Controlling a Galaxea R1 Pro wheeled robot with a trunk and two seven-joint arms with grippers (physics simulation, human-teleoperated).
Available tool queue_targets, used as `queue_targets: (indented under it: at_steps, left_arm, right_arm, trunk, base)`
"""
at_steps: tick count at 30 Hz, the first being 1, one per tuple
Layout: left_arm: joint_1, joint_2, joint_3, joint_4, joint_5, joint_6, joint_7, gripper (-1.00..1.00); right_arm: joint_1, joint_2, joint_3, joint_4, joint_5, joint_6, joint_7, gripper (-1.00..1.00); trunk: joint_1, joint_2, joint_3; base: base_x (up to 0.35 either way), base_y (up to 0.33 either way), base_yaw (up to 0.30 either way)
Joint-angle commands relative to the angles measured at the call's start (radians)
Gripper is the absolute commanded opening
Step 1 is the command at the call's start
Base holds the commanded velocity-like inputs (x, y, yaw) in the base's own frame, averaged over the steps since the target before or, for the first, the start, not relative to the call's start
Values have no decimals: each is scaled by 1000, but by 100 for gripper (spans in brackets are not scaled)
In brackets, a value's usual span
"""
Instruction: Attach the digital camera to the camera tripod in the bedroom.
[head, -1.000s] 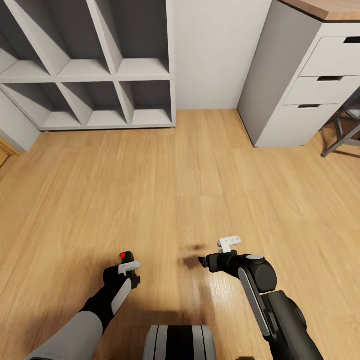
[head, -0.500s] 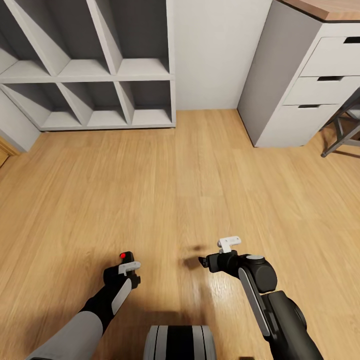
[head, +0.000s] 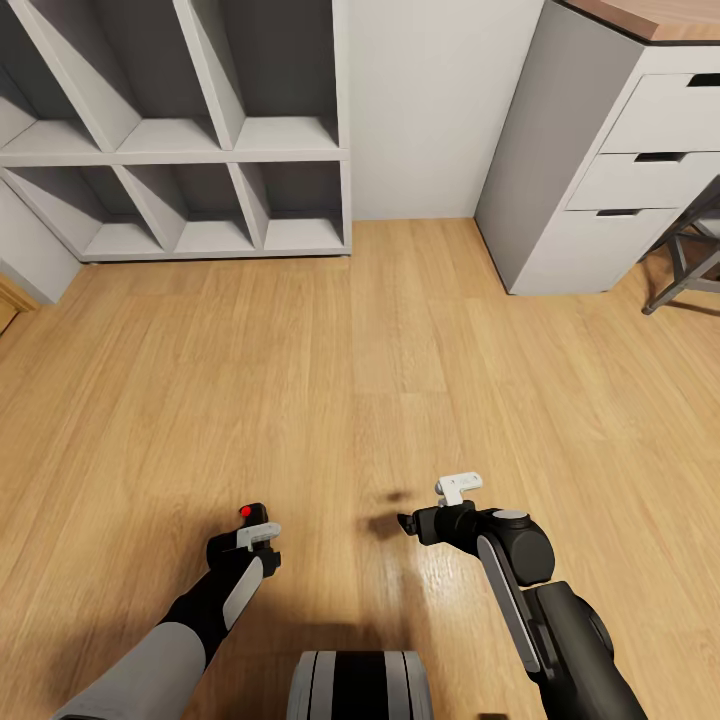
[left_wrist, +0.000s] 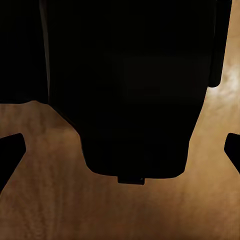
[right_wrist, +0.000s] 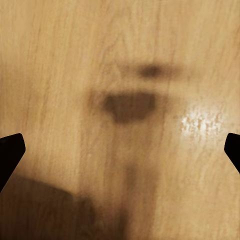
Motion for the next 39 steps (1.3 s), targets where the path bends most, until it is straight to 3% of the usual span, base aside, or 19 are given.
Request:
queue_targets:
  at_steps: [1,2,27,28,39]
  left_arm:
    - [0,1,-7,-2,11,3,9,100]
    - [0,1,-7,-2,10,3,9,-100]
    - [1,2,-2,-8,11,-1,5,-100]
    - [58,10,-9,-160,8,11,-1,-100]
    - [80,8,-11,-191,3,14,-2,-100]
  right_arm:
    - [0,0,0,-1,-3,4,0,100]
    - [0,0,0,-1,-3,4,0,100]
    - [0,0,-1,-1,-3,4,0,100]
    - [2,-1,0,-1,-3,4,1,100]
    - [4,-1,1,-1,-3,4,3,100]
  trunk:
    - [0,0,-1]
    - [0,0,-1]
    - [0,0,-1]
    - [-1,0,3]
    - [-6,3,46]
  base:
    - [0,0,0]
    - [0,0,0]
    - [0,0,0]
    - [0,0,0]
    - [0,0,0]
